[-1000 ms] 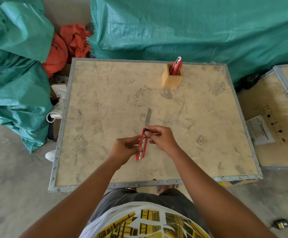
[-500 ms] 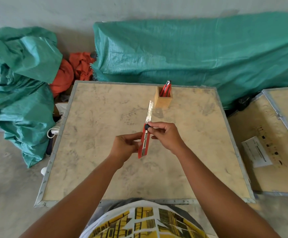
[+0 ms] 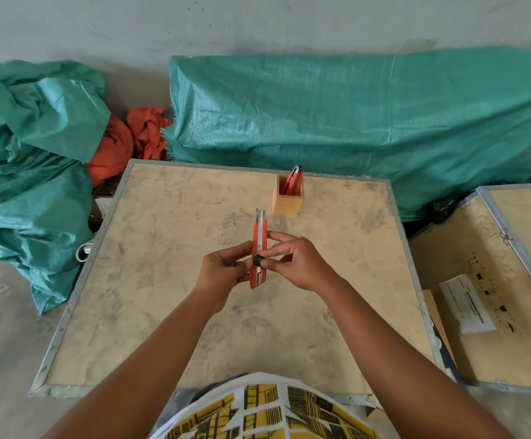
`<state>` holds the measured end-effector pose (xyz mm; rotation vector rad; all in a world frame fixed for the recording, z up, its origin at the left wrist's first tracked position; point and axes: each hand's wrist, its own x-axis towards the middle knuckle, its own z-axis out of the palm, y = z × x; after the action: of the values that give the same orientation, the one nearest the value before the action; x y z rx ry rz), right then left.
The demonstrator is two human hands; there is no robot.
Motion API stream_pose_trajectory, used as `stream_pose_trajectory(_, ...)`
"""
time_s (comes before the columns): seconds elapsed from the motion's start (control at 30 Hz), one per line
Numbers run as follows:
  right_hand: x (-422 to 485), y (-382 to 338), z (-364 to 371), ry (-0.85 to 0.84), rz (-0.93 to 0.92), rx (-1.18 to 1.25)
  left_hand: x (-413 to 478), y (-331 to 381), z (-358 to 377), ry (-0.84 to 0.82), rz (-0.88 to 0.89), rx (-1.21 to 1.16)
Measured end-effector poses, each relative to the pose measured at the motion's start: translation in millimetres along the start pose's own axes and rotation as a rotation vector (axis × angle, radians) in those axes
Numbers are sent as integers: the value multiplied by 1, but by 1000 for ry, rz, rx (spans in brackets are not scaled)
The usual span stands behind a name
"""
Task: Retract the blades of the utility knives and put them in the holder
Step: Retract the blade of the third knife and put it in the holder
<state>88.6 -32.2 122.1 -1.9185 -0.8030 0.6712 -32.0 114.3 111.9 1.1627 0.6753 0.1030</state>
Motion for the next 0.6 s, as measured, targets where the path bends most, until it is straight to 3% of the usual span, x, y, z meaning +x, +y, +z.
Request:
stream_pose_trajectory(0.23, 5, -8, -1, -47, 2, -85, 11, 13, -1, 12, 6, -2)
stream_pose_trajectory(0.6, -1, -19, 3, 103, -3, -101, 9, 29, 2, -15, 24, -17)
